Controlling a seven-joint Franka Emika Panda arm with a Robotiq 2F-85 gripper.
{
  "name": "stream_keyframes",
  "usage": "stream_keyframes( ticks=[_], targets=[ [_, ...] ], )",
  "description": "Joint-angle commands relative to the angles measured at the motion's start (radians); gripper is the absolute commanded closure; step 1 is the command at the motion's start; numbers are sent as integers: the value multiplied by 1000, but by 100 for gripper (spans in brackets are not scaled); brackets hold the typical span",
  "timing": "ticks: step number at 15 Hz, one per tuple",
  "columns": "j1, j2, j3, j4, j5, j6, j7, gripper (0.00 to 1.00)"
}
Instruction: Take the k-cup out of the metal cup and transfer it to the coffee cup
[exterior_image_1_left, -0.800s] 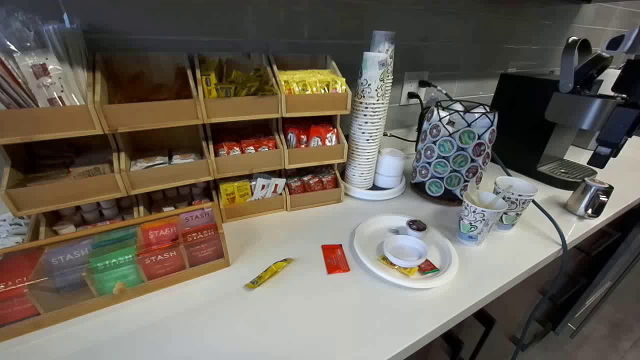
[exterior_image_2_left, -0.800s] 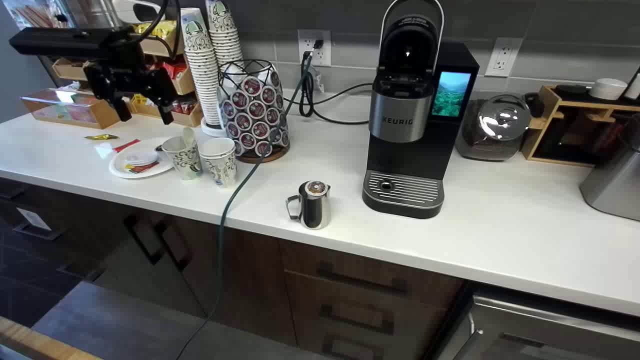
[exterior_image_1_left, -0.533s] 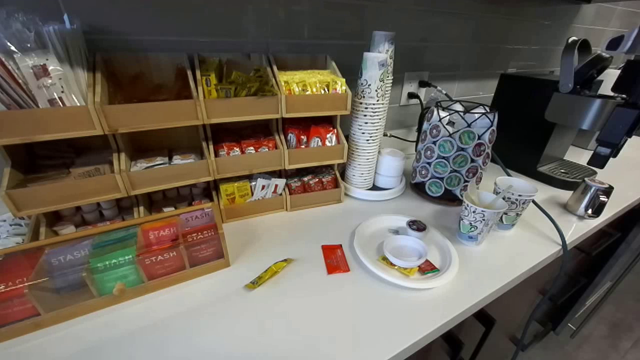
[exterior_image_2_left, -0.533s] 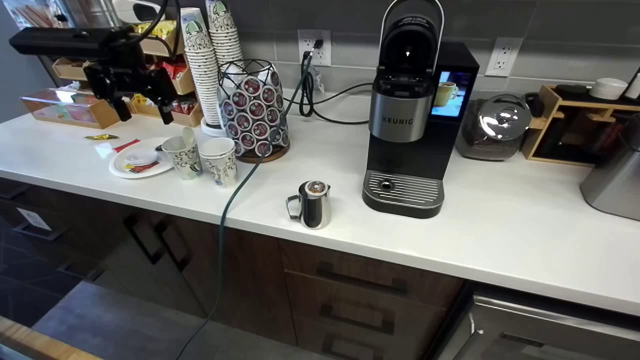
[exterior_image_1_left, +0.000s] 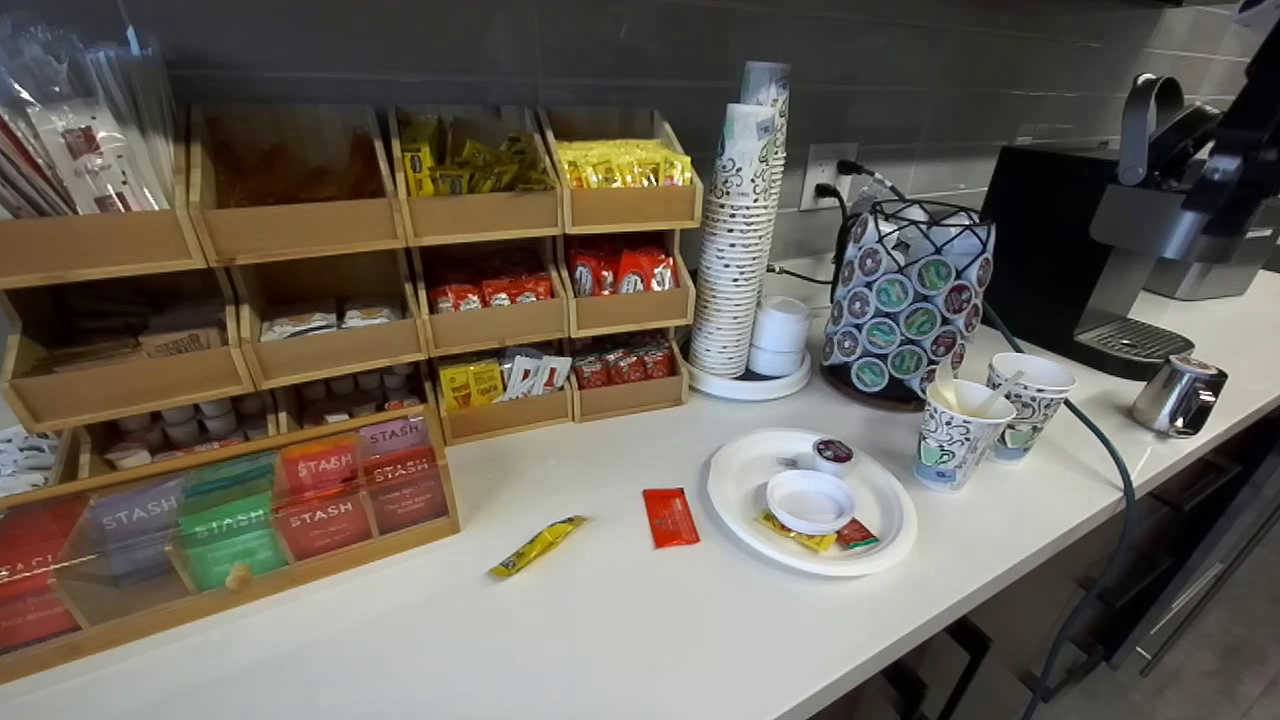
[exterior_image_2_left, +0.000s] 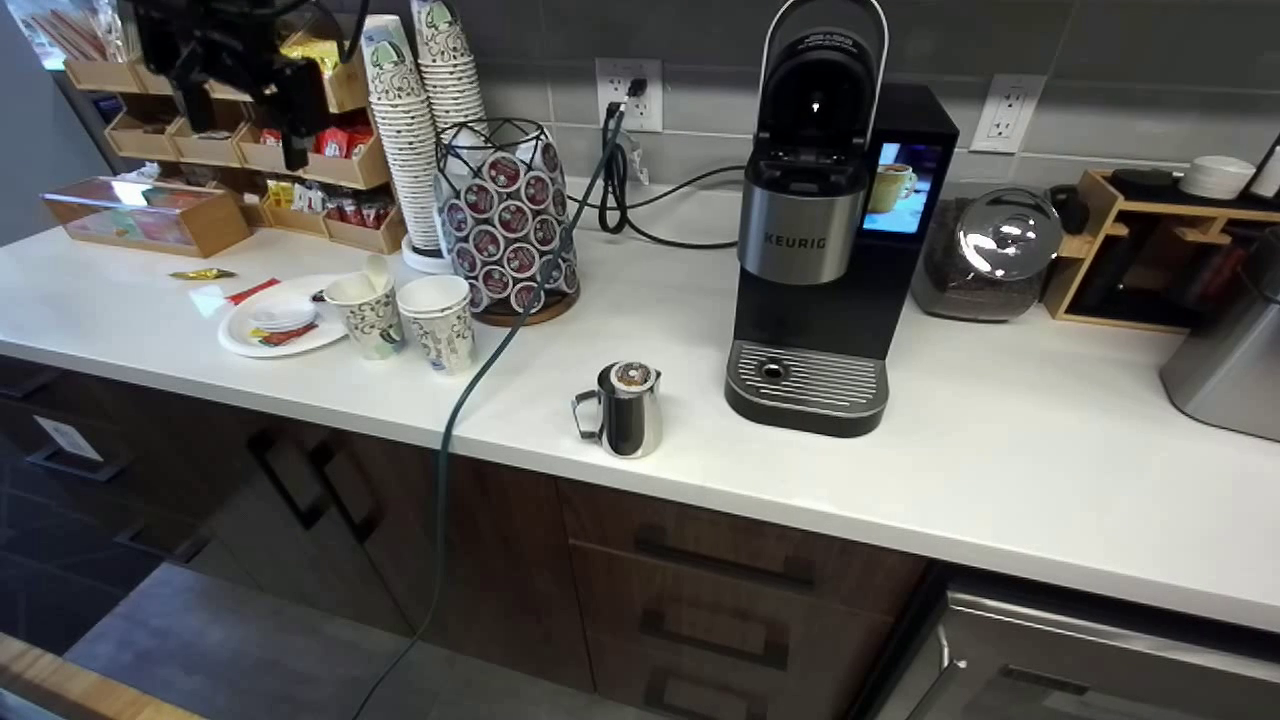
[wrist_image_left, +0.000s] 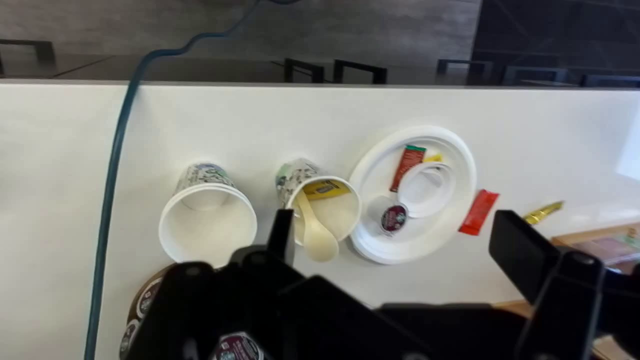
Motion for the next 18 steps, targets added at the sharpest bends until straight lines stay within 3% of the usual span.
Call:
stream_keyframes(
  ticks=[1,4,5,9,18],
  targets=[
    [-28,164,-72,262,175,-218,-42,0],
    [-71,299,-87,405,320,-336,-6,0],
    [-85,177,-49,300,242,-262,-18,0],
    [-110,292,-40,384,296,-299,-15,0],
    [-111,298,-39,399,297,-303,-15,0]
  ],
)
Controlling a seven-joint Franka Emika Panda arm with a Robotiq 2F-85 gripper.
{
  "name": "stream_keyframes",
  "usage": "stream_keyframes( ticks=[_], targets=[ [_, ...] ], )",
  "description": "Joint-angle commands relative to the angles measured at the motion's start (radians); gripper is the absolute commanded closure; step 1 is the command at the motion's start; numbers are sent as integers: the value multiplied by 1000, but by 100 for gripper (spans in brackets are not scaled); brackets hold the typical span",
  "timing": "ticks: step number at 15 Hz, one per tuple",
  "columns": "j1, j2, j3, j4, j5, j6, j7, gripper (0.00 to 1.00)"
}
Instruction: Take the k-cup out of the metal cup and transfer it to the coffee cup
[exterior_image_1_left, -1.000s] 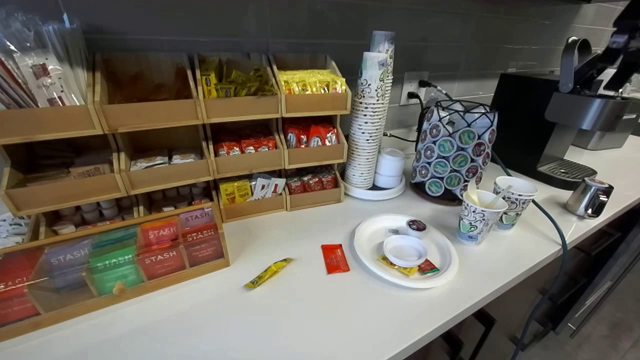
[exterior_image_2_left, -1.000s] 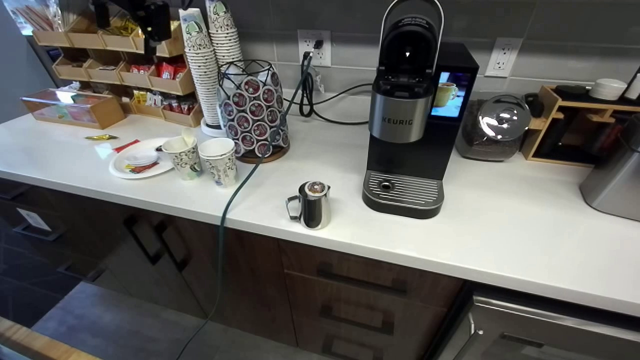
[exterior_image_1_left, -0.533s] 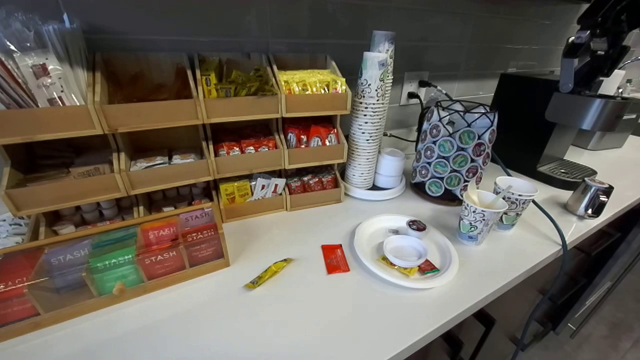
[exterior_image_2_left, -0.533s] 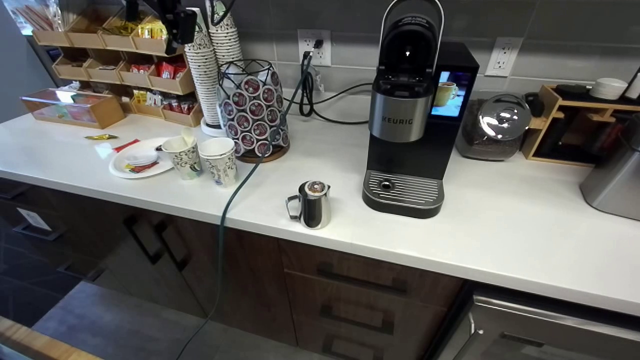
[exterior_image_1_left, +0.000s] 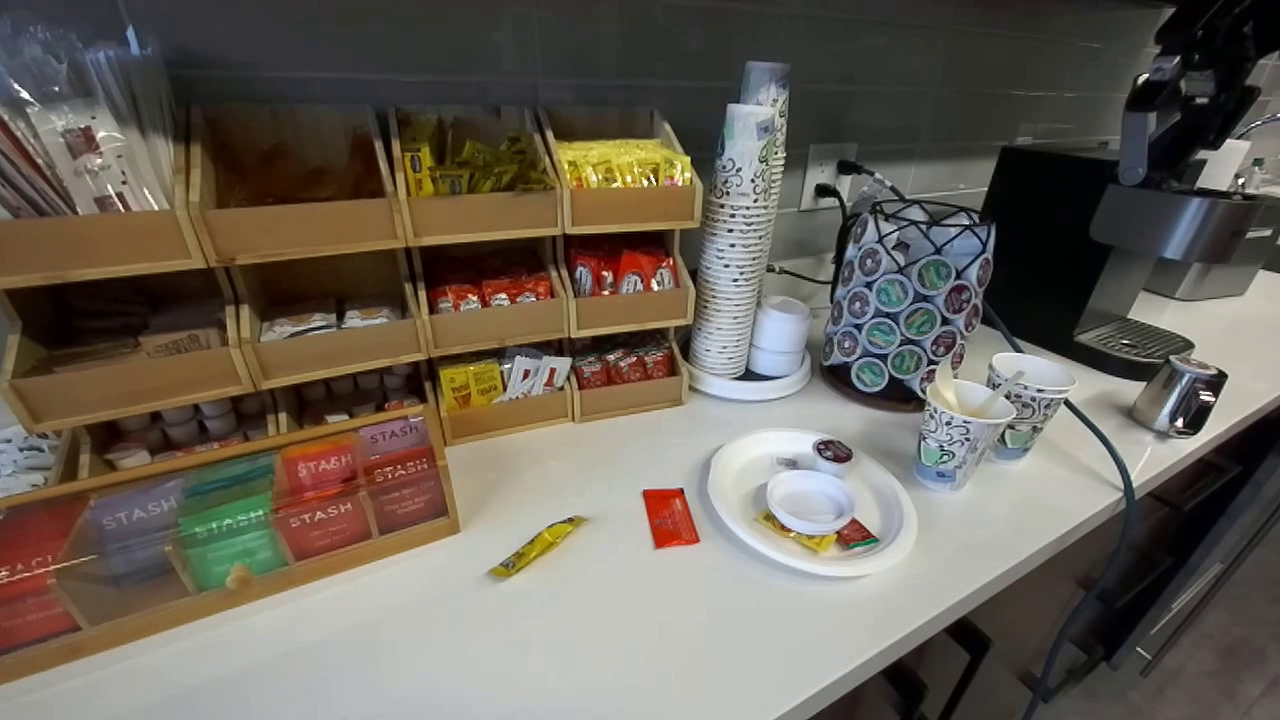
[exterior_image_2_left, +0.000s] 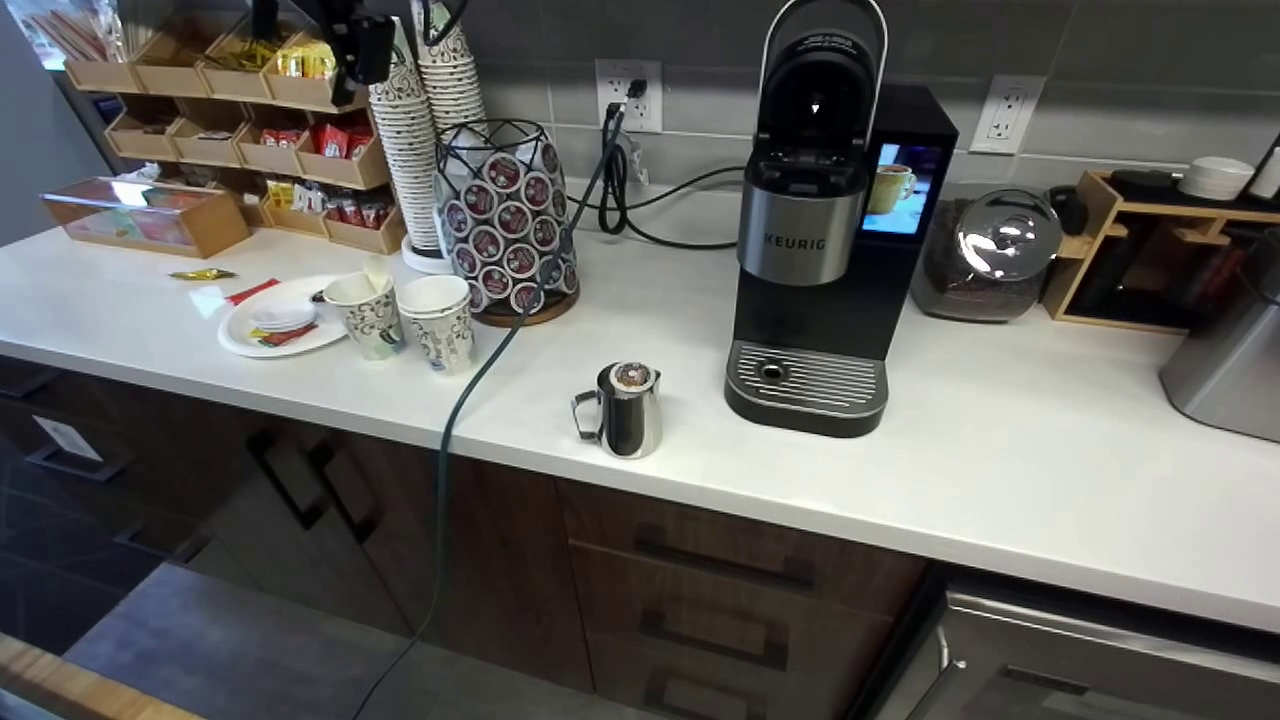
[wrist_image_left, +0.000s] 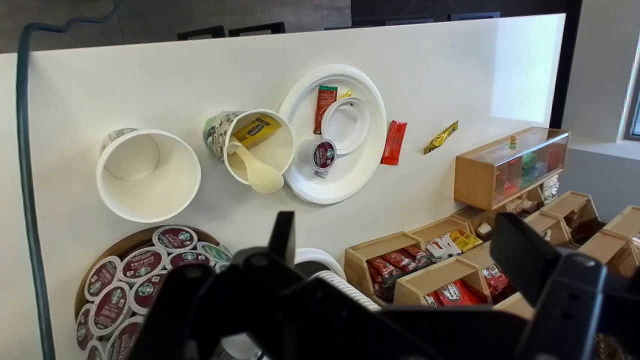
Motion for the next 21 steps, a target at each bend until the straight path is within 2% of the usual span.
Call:
stream_keyframes(
  ticks=[1,3,7,12,14,17,20,21],
  targets=[
    [-48,2,47,5,0,-4,0,0],
    [-66,12,52,-13,-24,152,57,0],
    [-131,58,34,-51,-111,417,22,0],
    [-202,112,16,-138,-337,689,111,0],
    [-212,117,5,-188,-447,785,199,0],
    [-198,108,-16,-277,-676,874,412,0],
    [-194,119,-45,-338,-898,894,650,0],
    [-183,119,-46,-343,-960,840,728,0]
  ],
)
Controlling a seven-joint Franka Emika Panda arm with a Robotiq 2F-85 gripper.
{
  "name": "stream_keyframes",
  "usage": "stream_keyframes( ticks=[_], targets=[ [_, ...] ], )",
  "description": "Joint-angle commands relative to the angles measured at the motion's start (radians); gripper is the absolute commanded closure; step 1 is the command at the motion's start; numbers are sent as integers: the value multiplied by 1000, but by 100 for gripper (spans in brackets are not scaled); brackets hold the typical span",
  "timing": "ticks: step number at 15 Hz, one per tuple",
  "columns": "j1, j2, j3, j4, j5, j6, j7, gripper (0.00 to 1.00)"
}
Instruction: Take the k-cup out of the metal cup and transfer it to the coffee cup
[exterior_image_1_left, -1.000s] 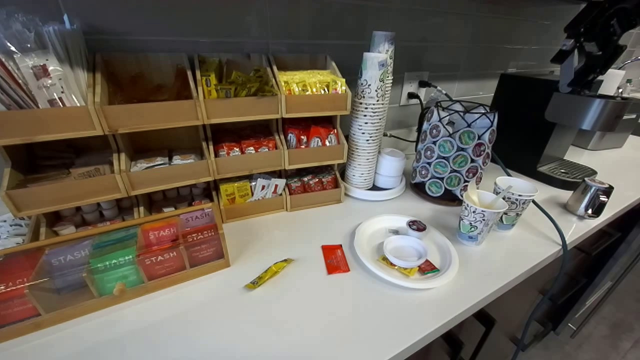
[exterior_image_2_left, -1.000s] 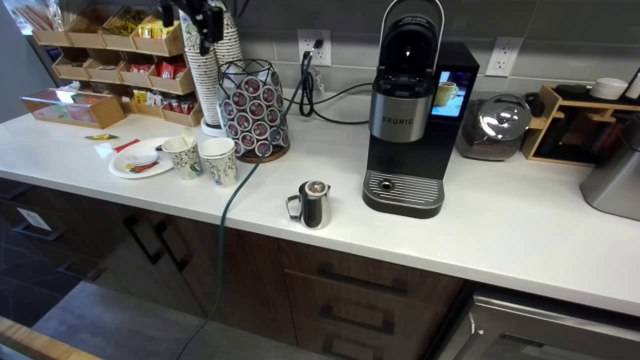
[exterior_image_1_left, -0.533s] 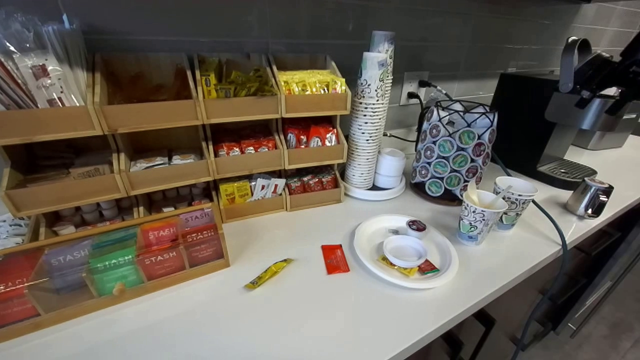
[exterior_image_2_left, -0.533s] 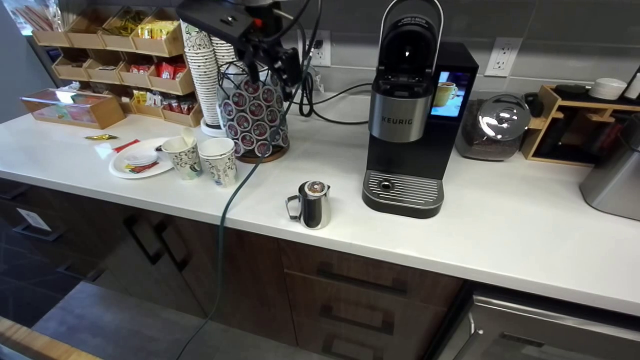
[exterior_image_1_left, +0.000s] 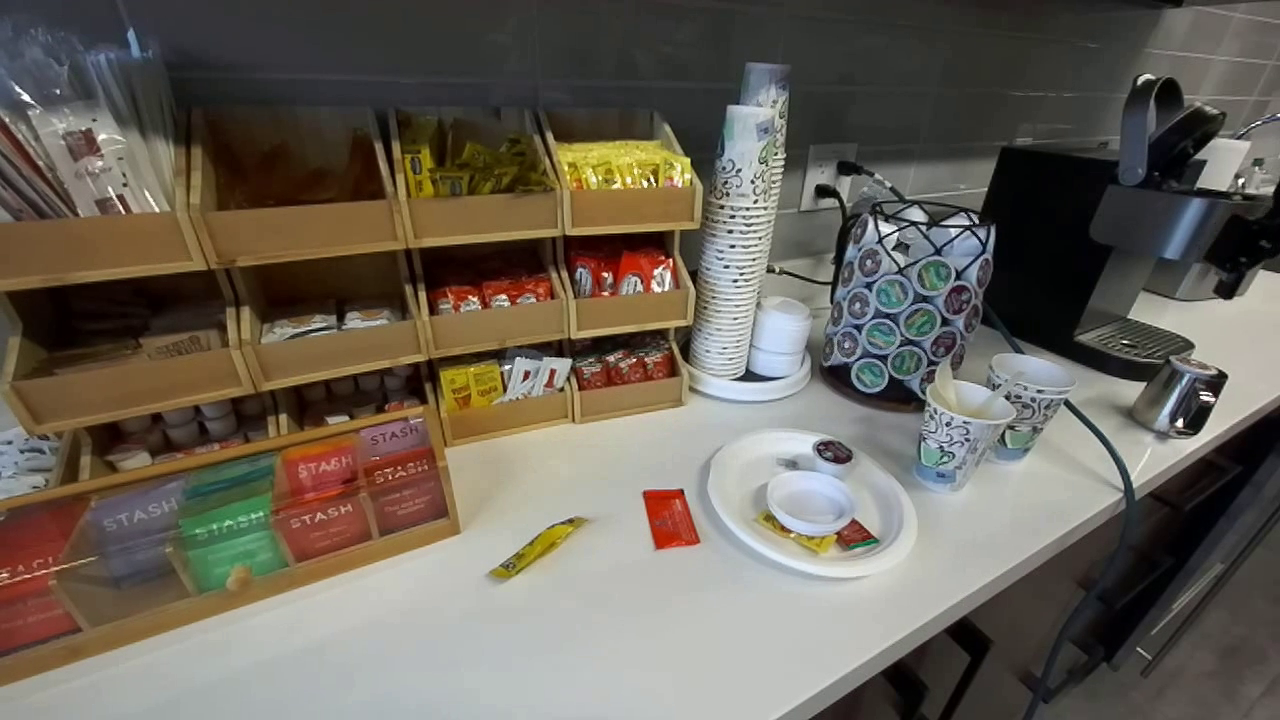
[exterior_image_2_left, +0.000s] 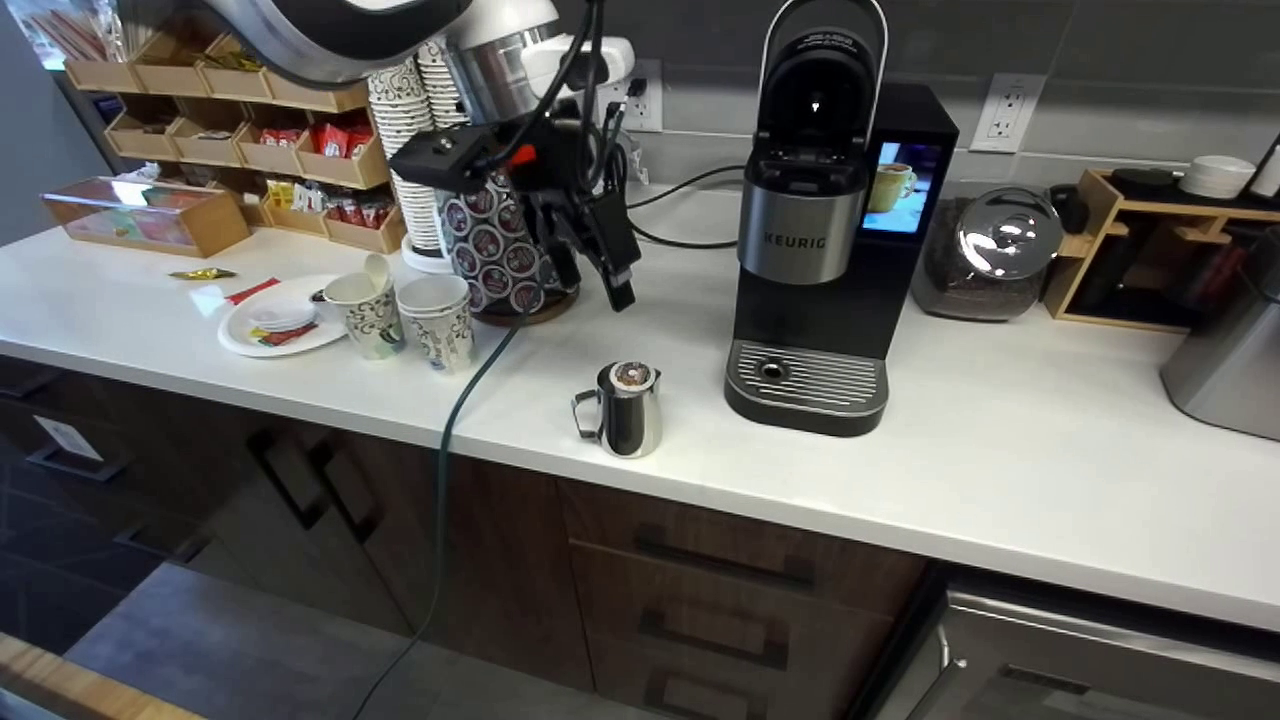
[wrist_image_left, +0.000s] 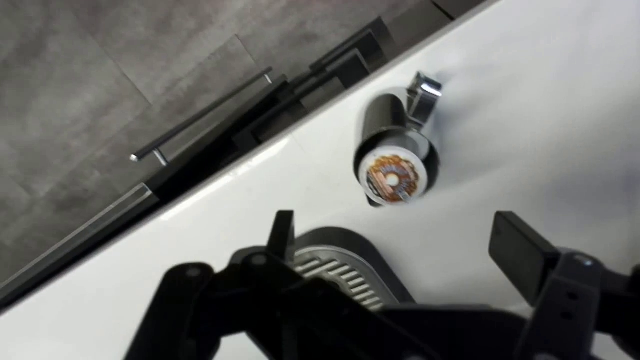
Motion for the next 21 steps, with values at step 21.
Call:
stream_keyframes(
  ticks=[21],
  targets=[
    [-20,74,6,-75,275,-74,240,0]
  ],
)
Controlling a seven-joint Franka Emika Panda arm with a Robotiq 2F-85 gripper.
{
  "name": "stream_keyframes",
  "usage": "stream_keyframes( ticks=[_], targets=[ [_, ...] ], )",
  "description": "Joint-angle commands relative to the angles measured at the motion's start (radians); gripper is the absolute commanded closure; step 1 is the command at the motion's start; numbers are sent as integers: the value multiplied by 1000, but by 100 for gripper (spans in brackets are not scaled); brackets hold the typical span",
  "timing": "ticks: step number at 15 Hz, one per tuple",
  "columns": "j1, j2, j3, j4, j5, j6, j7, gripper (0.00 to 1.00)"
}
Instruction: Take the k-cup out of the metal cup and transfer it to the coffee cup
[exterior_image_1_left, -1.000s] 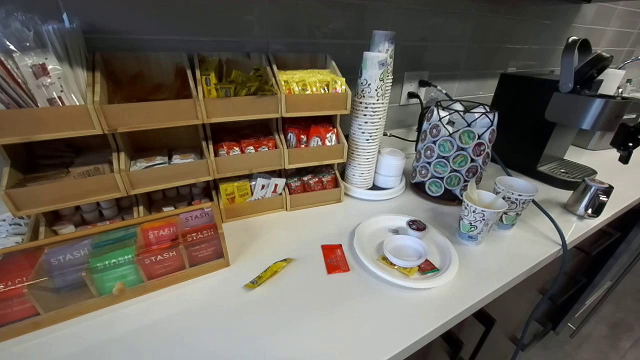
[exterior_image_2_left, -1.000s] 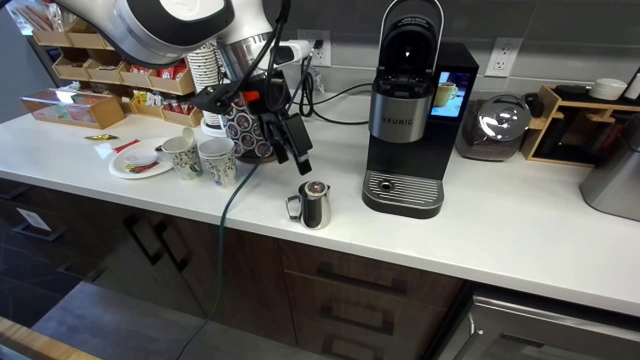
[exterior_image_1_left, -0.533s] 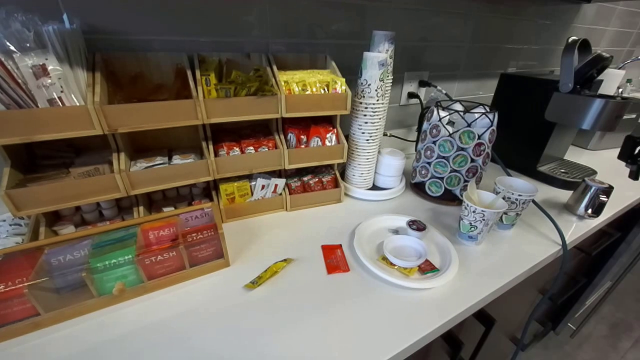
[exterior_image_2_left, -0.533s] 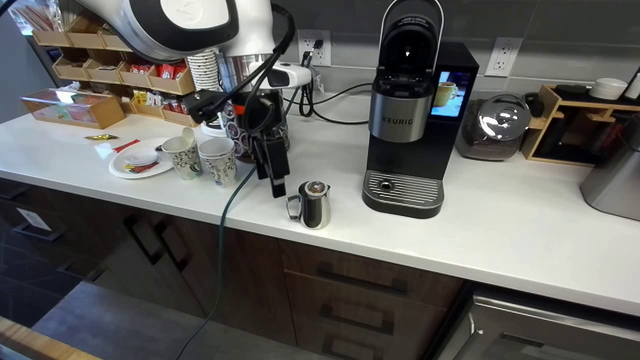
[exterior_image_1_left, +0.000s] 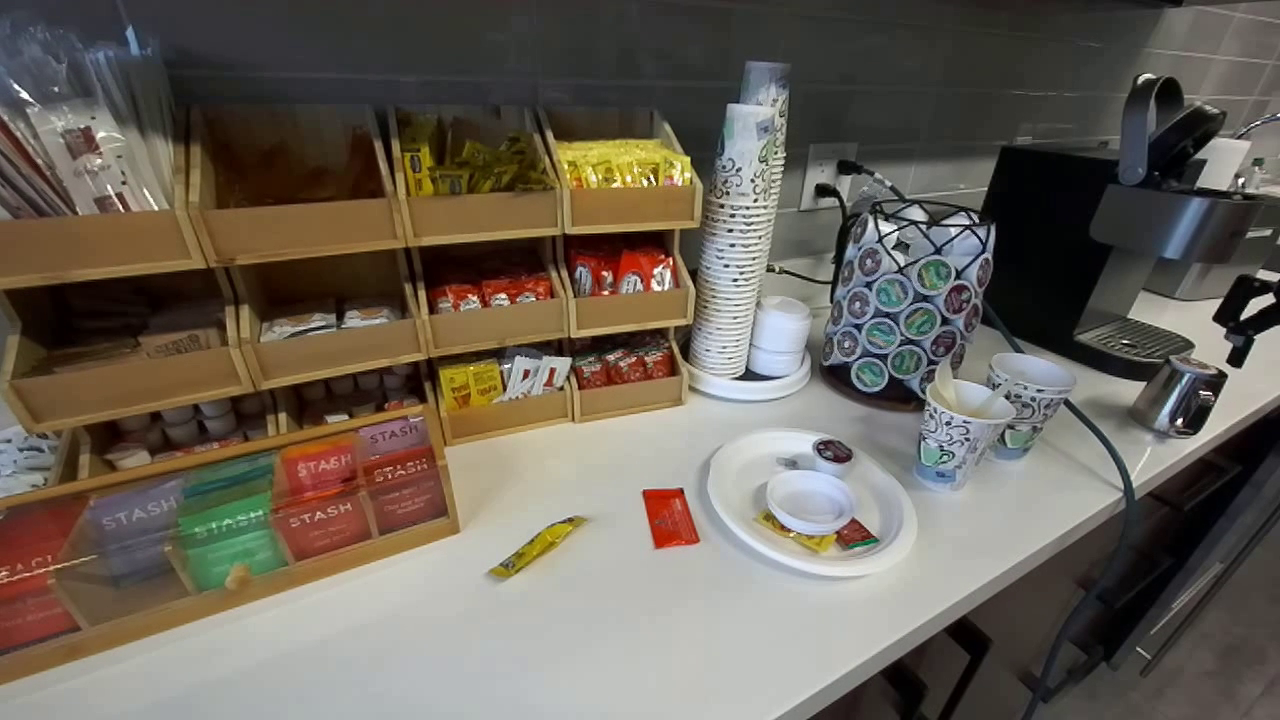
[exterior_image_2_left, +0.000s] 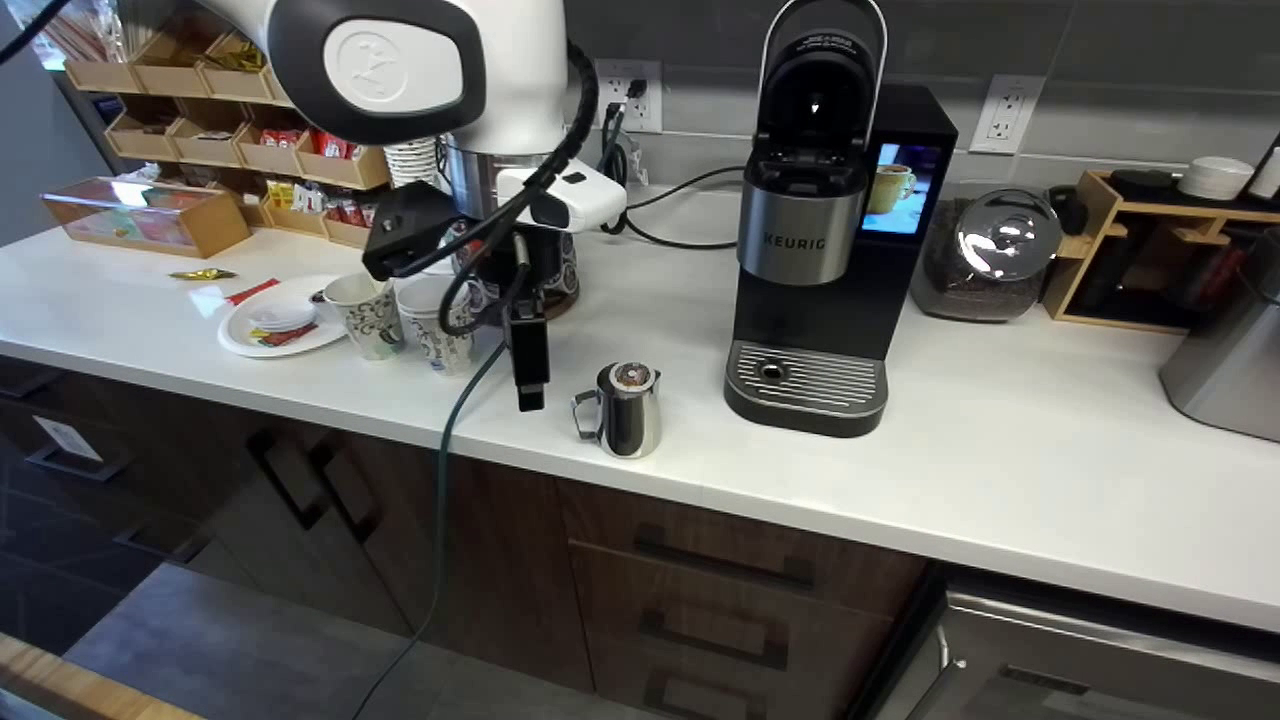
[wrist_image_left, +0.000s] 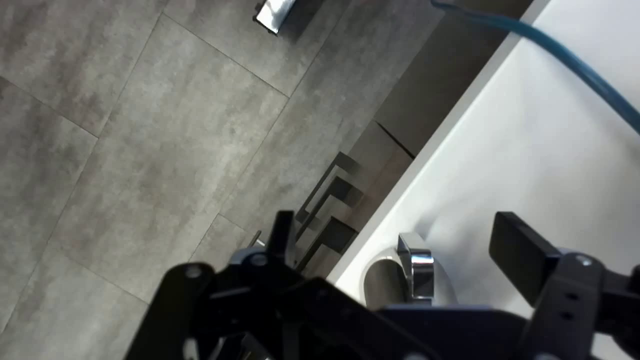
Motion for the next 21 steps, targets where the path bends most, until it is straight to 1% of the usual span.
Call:
stream_keyframes(
  ticks=[1,3,4,5,6,9,10,12,13,15,18,21],
  targets=[
    [16,25,10,-51,3,165,88,0],
    [36,34,7,-89,-36,270,128,0],
    [46,52,1,-93,-55,296,158,0],
    [53,65,-9,-80,-78,288,173,0],
    [37,46,5,-72,-34,257,119,0],
    [46,64,1,-73,-54,269,143,0],
    [37,72,20,-77,-16,290,110,0],
    [26,100,53,-61,68,286,69,0],
    [25,120,63,-47,92,274,54,0],
    [22,155,75,-28,123,300,36,0],
    [18,203,73,14,126,330,22,0],
    [-4,231,67,56,118,330,-13,0]
  ],
)
